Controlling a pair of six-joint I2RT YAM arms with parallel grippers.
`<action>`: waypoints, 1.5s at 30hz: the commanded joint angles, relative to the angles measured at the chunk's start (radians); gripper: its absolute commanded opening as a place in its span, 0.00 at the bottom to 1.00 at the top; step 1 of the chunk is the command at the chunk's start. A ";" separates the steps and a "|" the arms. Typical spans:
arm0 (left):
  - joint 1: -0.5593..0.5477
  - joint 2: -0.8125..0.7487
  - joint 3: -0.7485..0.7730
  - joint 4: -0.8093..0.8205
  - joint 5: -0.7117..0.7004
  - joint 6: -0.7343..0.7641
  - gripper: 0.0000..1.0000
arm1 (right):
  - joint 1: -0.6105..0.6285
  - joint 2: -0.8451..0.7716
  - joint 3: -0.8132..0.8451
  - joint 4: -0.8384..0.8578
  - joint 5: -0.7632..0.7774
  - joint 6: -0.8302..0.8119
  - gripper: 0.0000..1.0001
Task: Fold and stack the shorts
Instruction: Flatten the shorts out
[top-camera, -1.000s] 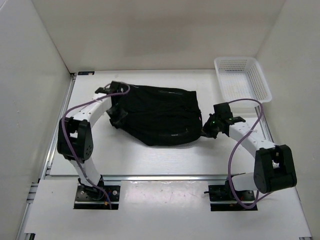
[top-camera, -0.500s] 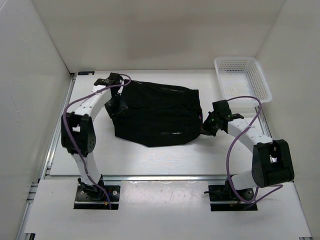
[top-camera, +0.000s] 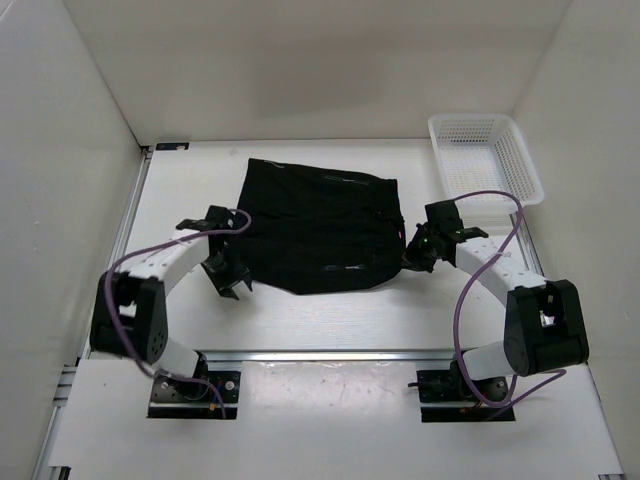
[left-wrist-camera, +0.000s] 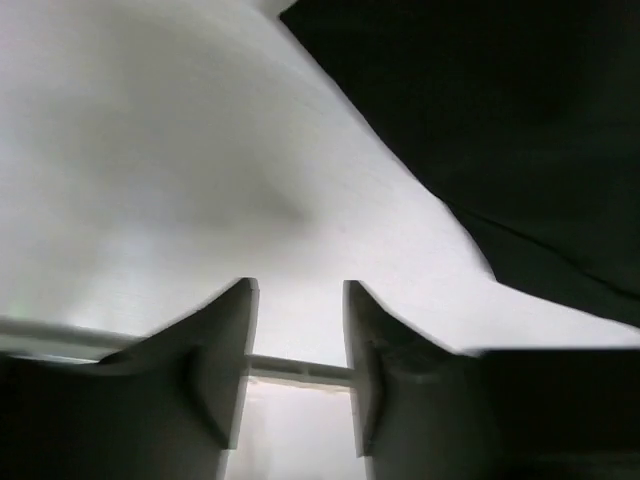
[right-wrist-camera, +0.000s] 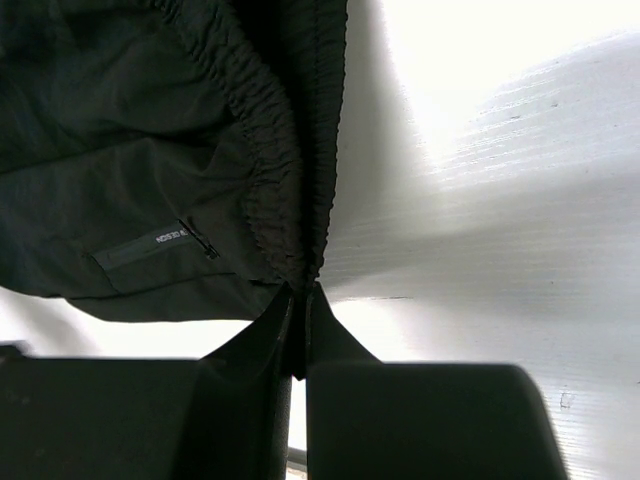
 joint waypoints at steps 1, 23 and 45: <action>-0.019 0.053 -0.005 0.156 0.120 -0.003 0.59 | -0.006 -0.030 0.011 -0.014 0.004 -0.021 0.00; -0.037 0.354 0.185 0.187 -0.058 -0.037 0.10 | -0.006 -0.030 0.002 -0.023 0.004 -0.021 0.00; 0.012 0.117 0.572 -0.200 -0.130 0.178 0.12 | 0.003 -0.290 0.019 -0.135 0.139 -0.101 0.08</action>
